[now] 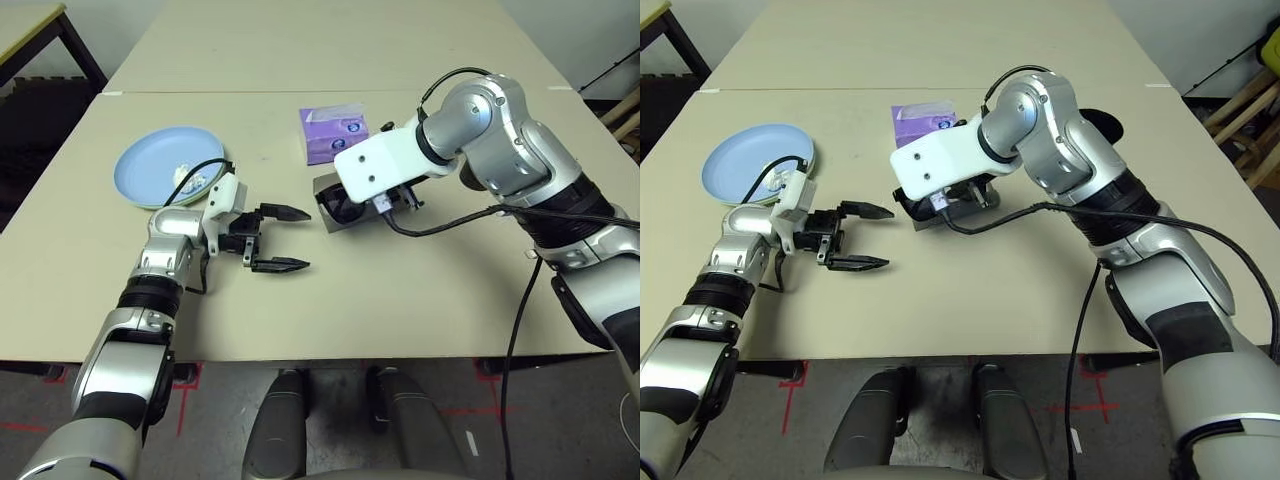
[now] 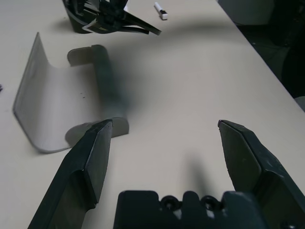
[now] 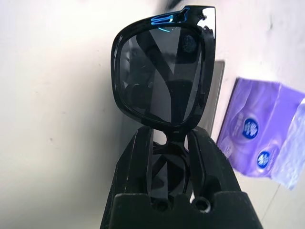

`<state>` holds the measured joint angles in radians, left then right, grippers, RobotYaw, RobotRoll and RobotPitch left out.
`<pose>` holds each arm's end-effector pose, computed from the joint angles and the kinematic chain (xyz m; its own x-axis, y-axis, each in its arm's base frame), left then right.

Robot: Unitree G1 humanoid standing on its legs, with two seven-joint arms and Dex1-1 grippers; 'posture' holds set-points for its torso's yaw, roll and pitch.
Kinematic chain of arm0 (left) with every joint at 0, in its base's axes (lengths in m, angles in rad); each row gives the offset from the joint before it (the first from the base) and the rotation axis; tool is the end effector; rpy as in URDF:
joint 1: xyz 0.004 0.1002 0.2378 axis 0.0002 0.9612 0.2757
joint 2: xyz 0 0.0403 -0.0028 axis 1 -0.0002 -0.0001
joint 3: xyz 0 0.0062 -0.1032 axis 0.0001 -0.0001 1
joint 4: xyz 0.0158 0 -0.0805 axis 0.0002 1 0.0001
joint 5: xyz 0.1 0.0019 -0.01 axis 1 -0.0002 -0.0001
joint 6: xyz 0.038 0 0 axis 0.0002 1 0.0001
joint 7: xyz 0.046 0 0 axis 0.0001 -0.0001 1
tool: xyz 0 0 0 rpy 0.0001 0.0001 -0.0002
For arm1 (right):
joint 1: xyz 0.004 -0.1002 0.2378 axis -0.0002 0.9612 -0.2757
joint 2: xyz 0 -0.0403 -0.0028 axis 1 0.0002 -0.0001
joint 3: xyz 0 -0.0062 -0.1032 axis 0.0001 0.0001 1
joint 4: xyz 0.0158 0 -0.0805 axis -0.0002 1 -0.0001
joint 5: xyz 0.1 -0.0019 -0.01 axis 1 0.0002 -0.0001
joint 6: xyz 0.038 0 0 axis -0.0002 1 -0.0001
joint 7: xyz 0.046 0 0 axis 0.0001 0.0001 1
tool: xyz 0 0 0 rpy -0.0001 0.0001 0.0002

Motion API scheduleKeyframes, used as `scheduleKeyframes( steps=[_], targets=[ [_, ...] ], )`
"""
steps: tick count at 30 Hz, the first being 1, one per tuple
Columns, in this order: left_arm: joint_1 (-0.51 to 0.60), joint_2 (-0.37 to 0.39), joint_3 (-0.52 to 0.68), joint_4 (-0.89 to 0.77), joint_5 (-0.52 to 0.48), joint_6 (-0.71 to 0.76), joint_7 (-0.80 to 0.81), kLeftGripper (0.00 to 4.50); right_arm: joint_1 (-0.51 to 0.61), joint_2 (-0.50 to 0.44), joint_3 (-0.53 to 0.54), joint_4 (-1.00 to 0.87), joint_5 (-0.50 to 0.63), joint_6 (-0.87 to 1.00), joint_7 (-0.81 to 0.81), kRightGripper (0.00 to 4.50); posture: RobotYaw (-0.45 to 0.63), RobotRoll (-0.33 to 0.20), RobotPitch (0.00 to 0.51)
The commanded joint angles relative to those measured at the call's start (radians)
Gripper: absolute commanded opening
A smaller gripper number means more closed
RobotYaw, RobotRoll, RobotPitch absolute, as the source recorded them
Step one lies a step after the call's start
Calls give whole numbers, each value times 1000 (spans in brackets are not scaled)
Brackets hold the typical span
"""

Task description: Organize and tidy the items on the table.

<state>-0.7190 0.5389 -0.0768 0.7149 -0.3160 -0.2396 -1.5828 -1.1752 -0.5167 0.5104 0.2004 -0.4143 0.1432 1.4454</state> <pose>0.3220 0.2469 0.1451 0.0997 -0.9728 -0.2090 0.9628 0.0413 0.2670 0.3121 -0.0963 0.2947 0.4054 0.4863 -0.7740 -0.6634 -0.4260 -0.6151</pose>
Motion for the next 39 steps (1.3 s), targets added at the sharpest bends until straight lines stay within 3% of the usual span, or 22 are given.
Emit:
scheduleKeyframes(
  steps=[1,21,39],
  targets=[
    [21,13,10,-27,14,5,12,4500,12,8,23,30,-13,-6,-26,1129,112,0,180],
    [136,26,69,-268,-36,112,130,4500,-35,98,75,289,-129,-194,-237,1129,145,0,190],
    [135,25,69,-301,-46,146,146,4500,-72,127,67,386,-141,-199,-255,1129,144,0,193]
  ],
)
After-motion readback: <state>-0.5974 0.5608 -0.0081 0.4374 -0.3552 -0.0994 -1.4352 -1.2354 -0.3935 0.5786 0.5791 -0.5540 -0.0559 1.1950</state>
